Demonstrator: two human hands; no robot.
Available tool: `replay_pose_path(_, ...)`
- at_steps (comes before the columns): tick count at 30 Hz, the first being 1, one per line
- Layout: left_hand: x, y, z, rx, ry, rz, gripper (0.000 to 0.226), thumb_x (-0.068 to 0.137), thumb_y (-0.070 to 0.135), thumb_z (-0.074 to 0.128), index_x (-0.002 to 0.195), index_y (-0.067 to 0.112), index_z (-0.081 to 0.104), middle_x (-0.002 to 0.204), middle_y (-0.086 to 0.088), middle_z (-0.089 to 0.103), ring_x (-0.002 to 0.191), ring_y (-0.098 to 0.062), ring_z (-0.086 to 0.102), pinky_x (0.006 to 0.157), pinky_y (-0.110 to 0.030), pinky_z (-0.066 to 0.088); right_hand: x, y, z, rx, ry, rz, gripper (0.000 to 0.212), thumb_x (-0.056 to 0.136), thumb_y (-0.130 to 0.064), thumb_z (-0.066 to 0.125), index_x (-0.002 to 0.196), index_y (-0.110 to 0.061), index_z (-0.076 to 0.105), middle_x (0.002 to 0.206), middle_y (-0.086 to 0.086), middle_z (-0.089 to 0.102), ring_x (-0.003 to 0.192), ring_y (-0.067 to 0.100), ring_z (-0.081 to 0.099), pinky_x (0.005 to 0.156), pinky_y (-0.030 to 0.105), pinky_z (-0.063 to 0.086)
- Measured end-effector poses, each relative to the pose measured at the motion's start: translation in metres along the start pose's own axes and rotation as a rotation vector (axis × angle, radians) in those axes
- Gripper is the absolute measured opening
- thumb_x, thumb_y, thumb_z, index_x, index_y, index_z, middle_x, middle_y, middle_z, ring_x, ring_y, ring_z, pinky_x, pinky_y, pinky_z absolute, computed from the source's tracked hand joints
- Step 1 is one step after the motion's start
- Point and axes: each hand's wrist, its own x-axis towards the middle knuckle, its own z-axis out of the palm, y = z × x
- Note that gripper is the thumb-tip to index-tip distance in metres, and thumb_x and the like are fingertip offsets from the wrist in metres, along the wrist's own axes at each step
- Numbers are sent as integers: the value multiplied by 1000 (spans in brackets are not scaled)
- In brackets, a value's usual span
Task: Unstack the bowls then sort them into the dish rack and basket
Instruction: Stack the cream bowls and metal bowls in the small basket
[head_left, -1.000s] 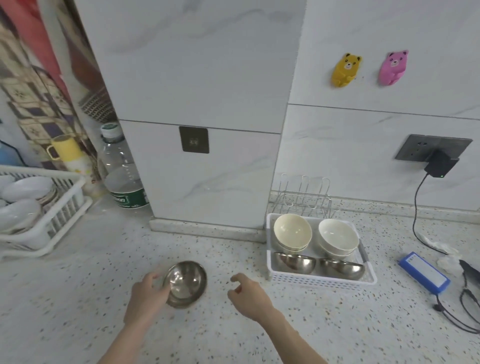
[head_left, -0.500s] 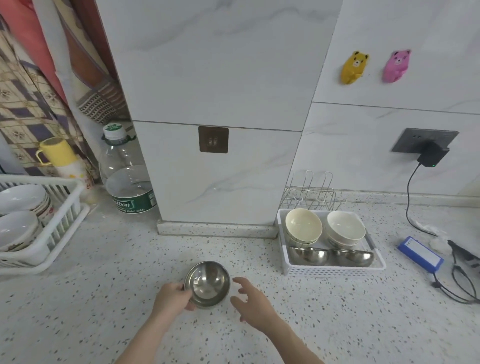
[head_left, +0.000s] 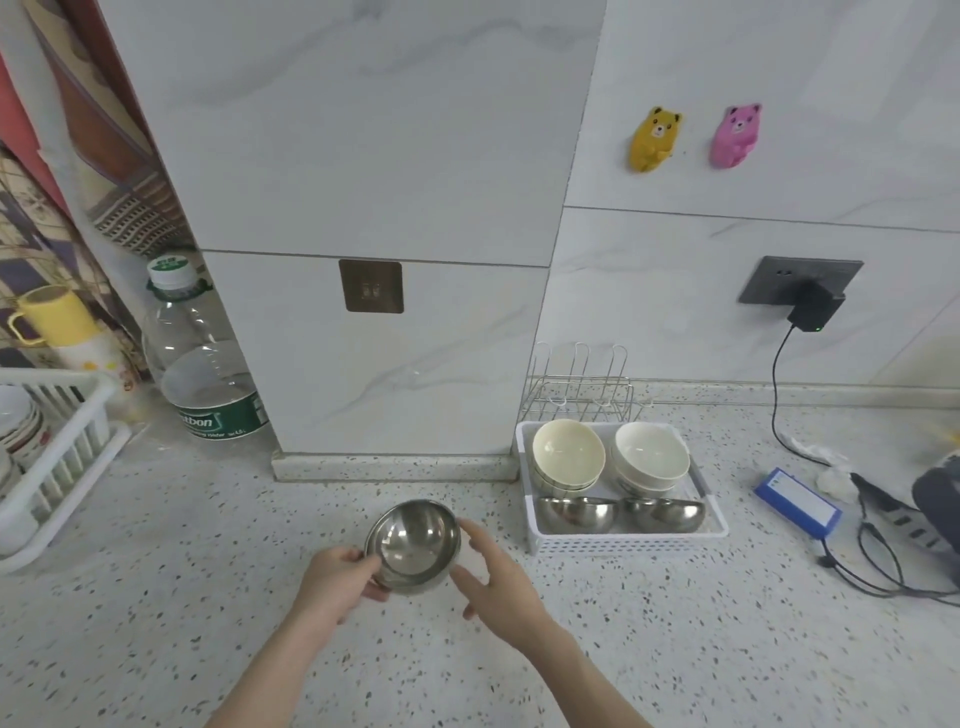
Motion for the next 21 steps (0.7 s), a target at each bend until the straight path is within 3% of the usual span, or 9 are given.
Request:
replay_pose_path(4,-7,45,21,-16,-76,9,13,91,15,61,93,4,68,66,-14,75,36,-8,28,35,-20,20,-7,-2,-53,27,43,-101,44,95,-47,52,136,-52,38,130,-25,41,69,7,71,71,22,55)
replay_pose_path(7,-12,79,45,-6,-143,36,19,88,18,62,91,2,71,70,-12,76,37,-8,28,36,-18,19,-10,2,-95,72,83,-111,27,94,-46,54,120,-45,50,111,-17,60,64,10,72,76,31,56)
replay_pose_path(9,-15,99,65,12,-179,78,22,89,22,60,91,4,72,72,-10,77,39,-8,30,37,-18,19,-10,8,-121,136,132,-118,13,93,-40,58,105,-41,55,95,-13,65,60,12,69,66,34,58)
replay_pose_path(12,-18,123,96,27,-163,159,23,93,31,54,97,14,69,84,-6,76,47,-11,42,39,-18,21,-7,21,-154,156,216,-121,5,91,-37,61,91,-41,57,88,-17,69,55,5,63,53,27,56)
replay_pose_path(14,-19,136,117,54,-117,230,17,96,39,49,106,28,59,98,-2,68,55,-13,51,39,-17,27,-2,32,-173,138,272,-103,2,91,-41,60,92,-42,58,94,-17,70,66,0,64,61,24,56)
replay_pose_path(16,-19,147,136,71,-110,303,16,100,39,43,109,32,54,98,2,63,59,-12,54,35,-14,31,4,41,-187,127,295,-65,5,92,-45,57,94,-41,59,93,-10,73,71,-1,65,64,23,54)
replay_pose_path(19,-18,157,156,121,-138,329,31,102,41,35,97,23,61,83,0,61,57,-9,50,36,-13,33,12,52,-202,86,274,-2,21,93,-55,48,94,-37,60,72,-5,71,52,8,57,54,24,48)
replay_pose_path(21,-16,161,164,126,-134,291,38,102,48,34,98,23,61,83,-4,62,56,-12,51,39,-17,34,19,58,-210,70,263,21,32,94,-58,44,87,-32,60,63,-7,66,48,5,50,51,20,43)
